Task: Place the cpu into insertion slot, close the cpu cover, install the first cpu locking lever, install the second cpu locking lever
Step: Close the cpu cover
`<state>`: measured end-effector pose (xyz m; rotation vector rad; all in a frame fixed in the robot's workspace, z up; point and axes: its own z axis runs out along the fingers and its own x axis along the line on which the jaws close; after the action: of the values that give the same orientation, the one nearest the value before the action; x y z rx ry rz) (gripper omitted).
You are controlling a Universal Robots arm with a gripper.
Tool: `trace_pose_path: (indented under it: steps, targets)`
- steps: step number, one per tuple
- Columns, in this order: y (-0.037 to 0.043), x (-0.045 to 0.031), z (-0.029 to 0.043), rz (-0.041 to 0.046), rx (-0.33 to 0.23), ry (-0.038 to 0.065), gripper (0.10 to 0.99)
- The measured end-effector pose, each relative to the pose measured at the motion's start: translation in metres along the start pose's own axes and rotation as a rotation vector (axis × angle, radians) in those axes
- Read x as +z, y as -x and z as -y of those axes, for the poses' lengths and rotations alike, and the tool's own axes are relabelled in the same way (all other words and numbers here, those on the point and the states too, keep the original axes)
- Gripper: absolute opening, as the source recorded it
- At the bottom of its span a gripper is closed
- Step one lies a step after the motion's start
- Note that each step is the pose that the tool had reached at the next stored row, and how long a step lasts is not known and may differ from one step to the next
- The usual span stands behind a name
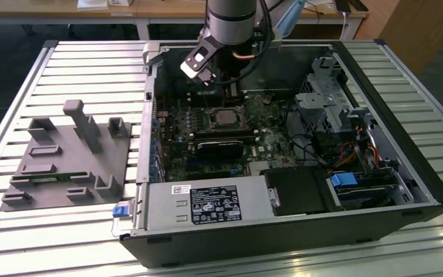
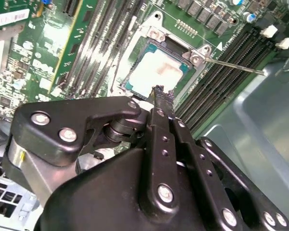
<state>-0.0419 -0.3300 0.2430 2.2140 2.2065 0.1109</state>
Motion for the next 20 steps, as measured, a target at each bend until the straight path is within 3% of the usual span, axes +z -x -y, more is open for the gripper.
trace_pose_path:
  steps: [4,7,12,14,20]
  targets:
    - [0.0025,0.0000,-0.0012,-0.0004,0.000,-0.003,0.106]
    - [0.0025,-0.0014,-0.0060,-0.0010,0.001,-0.015,0.106]
    - [0.0018,-0.0172,-0.0074,-0.0012,0.001,-0.019,0.106]
    - [0.0018,-0.0196,-0.0077,-0.0011,0.001,-0.019,0.106]
    - [0.0017,-0.0186,-0.0222,-0.0016,-0.007,-0.037,0.106]
